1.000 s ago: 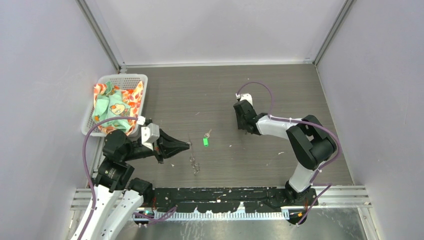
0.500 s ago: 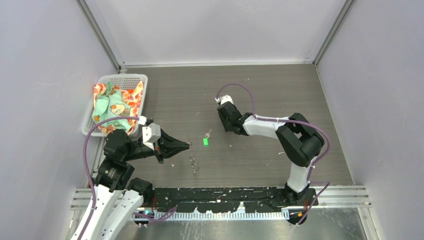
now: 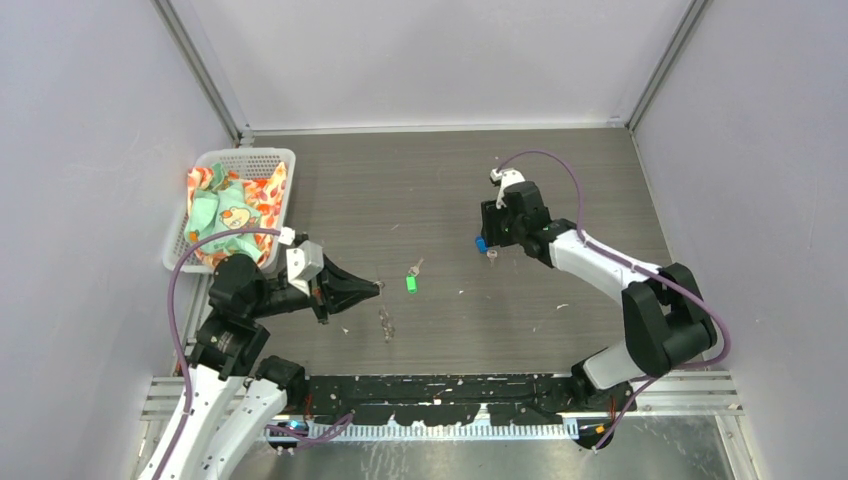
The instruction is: Put the keys on the keyring
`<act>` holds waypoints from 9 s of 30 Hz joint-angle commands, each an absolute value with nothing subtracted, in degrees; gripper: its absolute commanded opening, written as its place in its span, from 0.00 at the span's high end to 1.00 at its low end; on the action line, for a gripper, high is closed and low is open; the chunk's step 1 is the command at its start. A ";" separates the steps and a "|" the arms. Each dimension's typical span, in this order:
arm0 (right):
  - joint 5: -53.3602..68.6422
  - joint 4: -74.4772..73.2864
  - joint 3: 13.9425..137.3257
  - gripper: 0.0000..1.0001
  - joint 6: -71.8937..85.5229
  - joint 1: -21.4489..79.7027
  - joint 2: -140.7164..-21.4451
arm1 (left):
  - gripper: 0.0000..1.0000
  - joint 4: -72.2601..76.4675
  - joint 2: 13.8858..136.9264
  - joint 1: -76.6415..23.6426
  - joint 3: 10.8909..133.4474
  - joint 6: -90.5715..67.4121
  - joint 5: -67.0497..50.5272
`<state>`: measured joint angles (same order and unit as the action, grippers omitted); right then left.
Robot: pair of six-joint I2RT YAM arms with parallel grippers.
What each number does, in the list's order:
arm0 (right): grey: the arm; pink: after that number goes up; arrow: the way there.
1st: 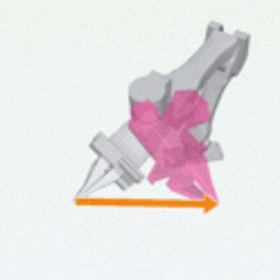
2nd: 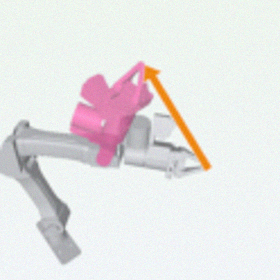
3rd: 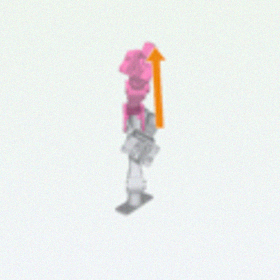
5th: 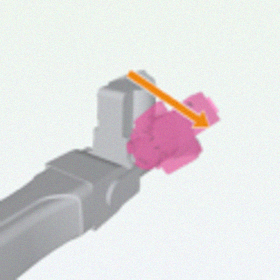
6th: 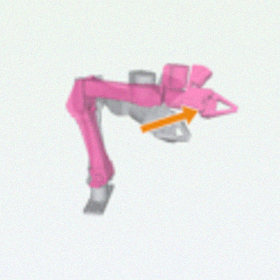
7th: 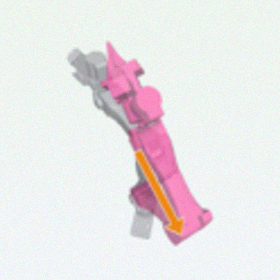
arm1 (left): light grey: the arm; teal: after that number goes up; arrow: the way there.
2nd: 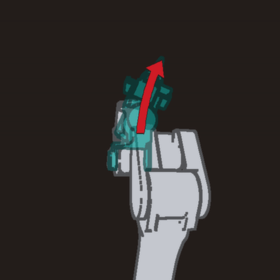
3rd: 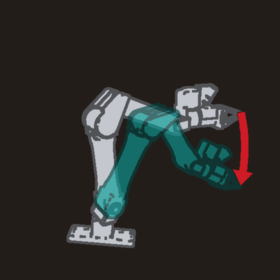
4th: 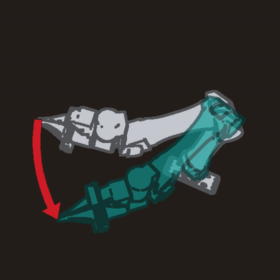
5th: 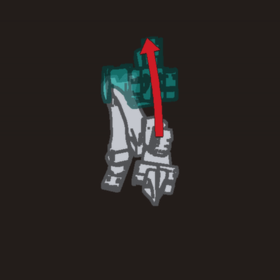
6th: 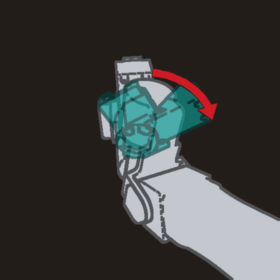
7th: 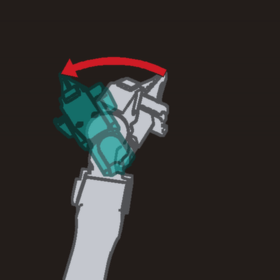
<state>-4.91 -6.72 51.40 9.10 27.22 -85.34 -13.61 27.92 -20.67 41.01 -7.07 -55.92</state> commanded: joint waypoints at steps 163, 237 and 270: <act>-25.52 -3.09 35.74 0.88 29.77 55.78 -78.23 | 0.99 -16.30 26.81 -20.65 45.45 -8.06 -55.59; -31.76 6.30 32.43 0.63 26.27 51.54 -81.19 | 1.00 -16.61 26.37 -20.65 45.11 -10.81 -54.84; -33.65 6.93 35.19 0.83 28.12 51.79 -85.41 | 0.99 -16.62 26.10 -20.65 44.82 -11.25 -54.67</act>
<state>-32.38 4.73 35.44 27.33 51.59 -87.74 -17.91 26.48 -20.67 43.70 -10.28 -55.00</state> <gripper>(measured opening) 0.200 0.018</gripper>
